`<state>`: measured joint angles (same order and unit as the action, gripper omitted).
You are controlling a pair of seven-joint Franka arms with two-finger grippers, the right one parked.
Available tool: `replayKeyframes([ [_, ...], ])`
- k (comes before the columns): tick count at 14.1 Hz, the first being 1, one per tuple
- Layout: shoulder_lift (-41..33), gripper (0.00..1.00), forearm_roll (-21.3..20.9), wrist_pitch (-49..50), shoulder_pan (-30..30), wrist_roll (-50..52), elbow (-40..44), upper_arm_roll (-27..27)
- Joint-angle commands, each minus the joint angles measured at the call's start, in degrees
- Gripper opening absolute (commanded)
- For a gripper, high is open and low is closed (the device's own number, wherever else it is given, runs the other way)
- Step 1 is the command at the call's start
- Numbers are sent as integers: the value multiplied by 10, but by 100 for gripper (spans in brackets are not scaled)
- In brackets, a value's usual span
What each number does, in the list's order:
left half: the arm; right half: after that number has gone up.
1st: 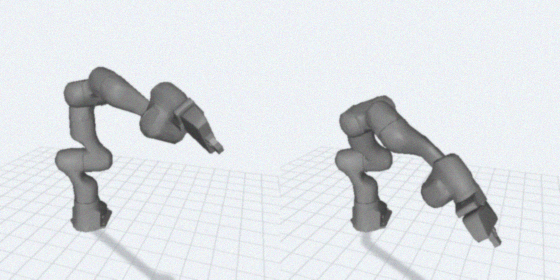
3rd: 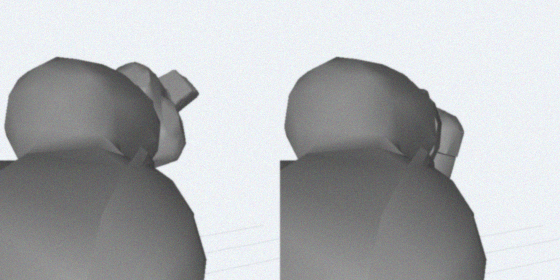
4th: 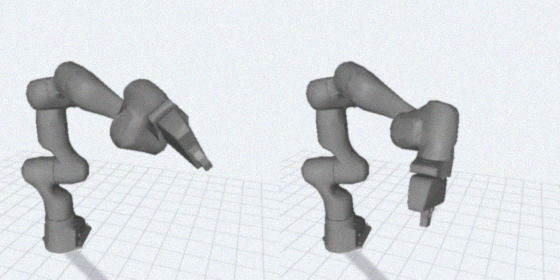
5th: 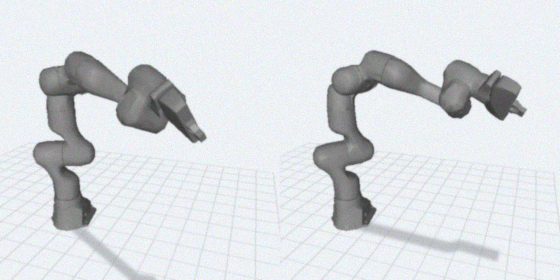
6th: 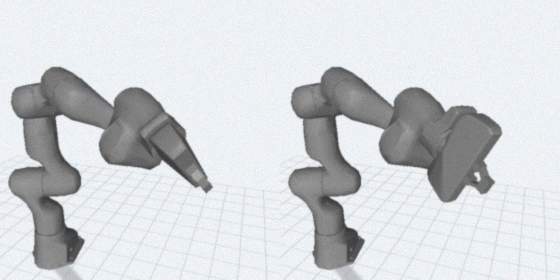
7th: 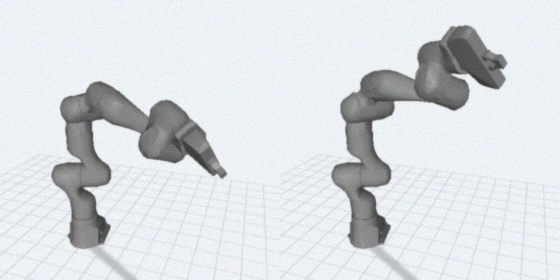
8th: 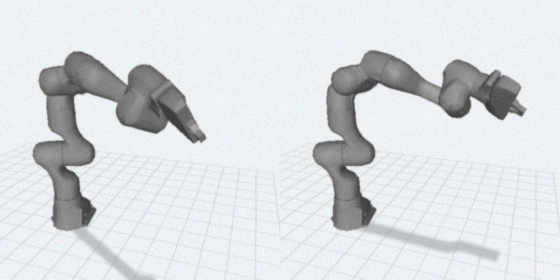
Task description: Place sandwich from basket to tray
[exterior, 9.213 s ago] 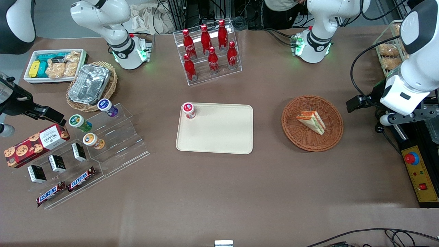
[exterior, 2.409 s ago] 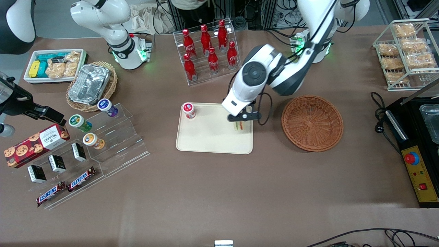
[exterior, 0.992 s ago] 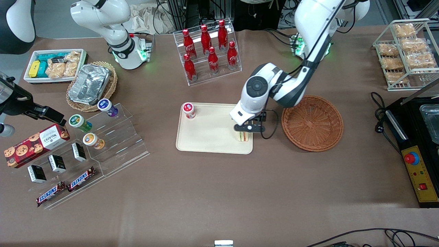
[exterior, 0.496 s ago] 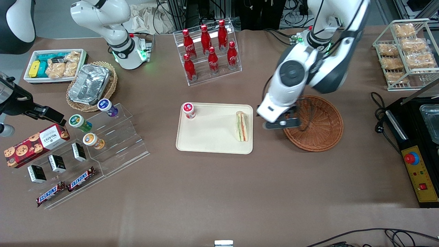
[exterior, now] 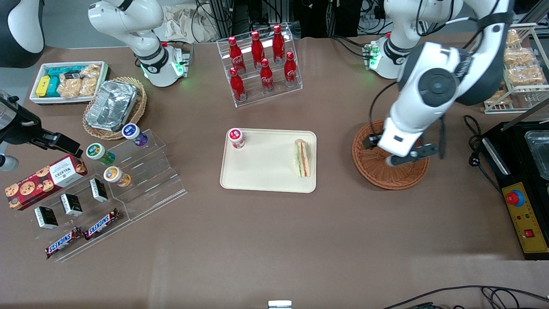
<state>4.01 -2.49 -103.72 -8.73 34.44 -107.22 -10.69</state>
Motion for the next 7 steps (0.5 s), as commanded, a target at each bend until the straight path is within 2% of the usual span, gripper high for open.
replayKeyframes([
  [1, -21, 99, -29, 66, 36, -164, 35, -5],
  [6, -21, 99, -26, 110, 111, -360, 77, -1],
  [7, -20, 99, -29, 124, 115, -363, 92, 0],
])
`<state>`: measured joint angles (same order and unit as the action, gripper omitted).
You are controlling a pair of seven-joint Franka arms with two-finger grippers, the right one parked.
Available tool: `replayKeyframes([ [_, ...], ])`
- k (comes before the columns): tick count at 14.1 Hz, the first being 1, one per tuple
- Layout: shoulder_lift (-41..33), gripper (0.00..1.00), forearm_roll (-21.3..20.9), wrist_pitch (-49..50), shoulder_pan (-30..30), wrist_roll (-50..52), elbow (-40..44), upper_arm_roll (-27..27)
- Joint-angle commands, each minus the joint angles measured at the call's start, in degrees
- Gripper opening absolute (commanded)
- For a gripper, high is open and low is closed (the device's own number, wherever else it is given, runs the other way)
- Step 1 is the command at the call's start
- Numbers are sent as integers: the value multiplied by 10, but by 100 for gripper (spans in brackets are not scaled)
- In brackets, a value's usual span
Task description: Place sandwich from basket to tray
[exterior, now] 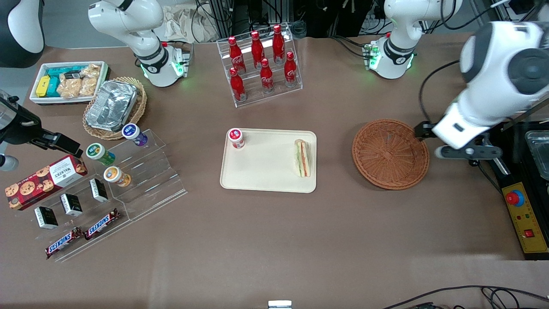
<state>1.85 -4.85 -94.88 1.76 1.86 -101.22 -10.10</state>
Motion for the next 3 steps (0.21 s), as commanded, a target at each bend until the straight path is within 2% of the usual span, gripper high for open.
replayKeyframes([
  [1, 5, 99, -2, 39, 13, -33, 40, -2],
  [3, 5, 99, 1, 39, 32, -15, 39, 0],
])
